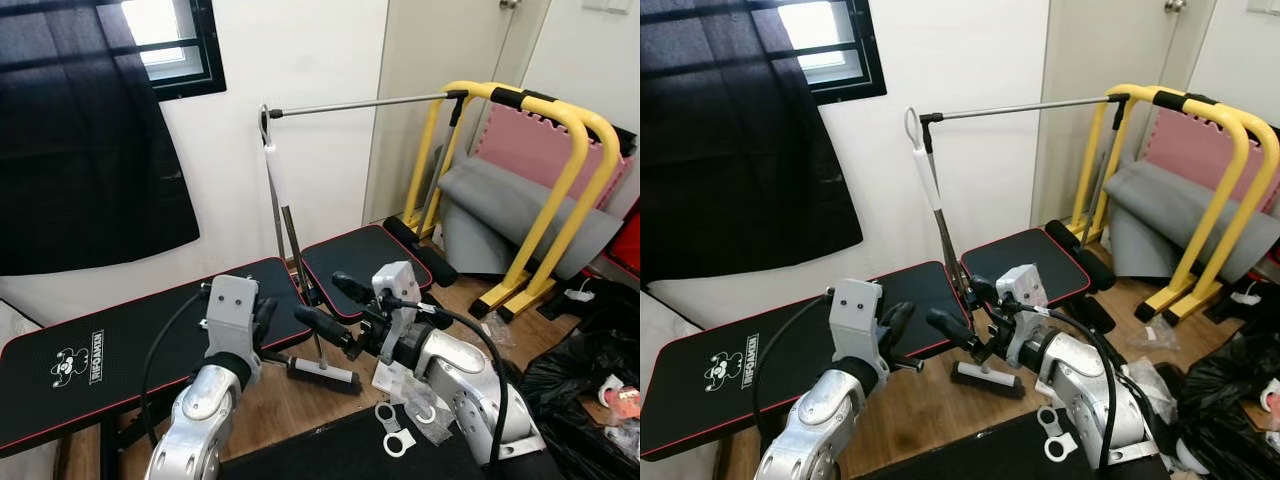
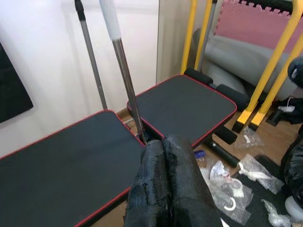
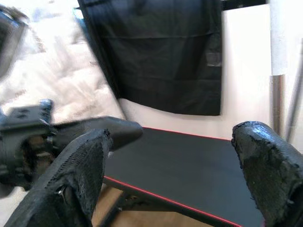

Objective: Sweep floor

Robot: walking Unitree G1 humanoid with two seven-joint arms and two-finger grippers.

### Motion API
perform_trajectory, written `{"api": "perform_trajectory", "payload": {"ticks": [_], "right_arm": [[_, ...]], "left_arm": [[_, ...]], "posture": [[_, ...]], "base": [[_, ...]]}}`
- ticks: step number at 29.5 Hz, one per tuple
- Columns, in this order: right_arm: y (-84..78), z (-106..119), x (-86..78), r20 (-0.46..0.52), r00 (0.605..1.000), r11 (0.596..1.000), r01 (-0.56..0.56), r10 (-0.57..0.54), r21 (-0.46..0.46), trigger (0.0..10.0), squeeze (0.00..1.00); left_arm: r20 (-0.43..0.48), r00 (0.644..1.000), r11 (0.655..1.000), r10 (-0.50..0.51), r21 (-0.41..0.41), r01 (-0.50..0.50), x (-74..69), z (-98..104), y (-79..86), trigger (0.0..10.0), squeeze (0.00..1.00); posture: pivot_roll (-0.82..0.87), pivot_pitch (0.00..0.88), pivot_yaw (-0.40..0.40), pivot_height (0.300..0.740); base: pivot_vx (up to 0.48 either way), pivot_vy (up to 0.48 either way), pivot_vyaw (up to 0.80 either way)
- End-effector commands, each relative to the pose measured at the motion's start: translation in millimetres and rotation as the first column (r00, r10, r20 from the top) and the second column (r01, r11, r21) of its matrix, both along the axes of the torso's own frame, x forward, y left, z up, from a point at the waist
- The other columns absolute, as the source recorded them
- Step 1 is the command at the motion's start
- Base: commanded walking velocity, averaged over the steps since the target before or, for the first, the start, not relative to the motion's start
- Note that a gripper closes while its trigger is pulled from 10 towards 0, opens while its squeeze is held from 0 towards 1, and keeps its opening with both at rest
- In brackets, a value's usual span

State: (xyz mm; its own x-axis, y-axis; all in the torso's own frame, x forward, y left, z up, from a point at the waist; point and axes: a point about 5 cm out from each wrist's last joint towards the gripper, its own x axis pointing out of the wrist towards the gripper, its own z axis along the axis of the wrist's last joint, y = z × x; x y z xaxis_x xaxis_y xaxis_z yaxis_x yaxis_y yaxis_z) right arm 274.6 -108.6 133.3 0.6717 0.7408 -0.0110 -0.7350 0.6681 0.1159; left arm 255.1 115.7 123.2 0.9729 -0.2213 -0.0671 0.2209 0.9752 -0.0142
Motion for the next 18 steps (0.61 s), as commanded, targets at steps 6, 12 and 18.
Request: {"api": "perform_trajectory", "payload": {"ticks": [6,12,18], "right_arm": [[-2.3,2.7,10.2,-0.011,0.998,0.998,0.058,-0.058,0.025,10.0,0.0],[-0.6,1.3,17.1,-0.012,0.997,0.997,0.074,-0.074,-0.001,10.0,0.0],[-1.2,4.6,22.4,-0.027,0.995,0.994,0.1,-0.099,0.035,10.0,0.0]], "left_arm": [[-0.02,1.0,1.0,-0.017,-0.007,0.017,-1.1,-5.2,-2.4,10.0,0.0],[-0.027,1.0,0.999,-0.012,-0.047,0.011,2.9,-2.4,-0.3,10.0,0.0],[-0.033,0.998,0.995,0.047,-0.088,-0.05,8.2,-1.0,11.9,10.0,0.0]], "posture": [[-0.12,0.0,-0.01,0.74],[-0.12,0.0,-0.031,0.74],[-0.12,0.0,-0.028,0.74]], "base": [[0.0,0.0,0.0],[0.0,0.0,0.0],[0.0,0.0,0.0]]}}
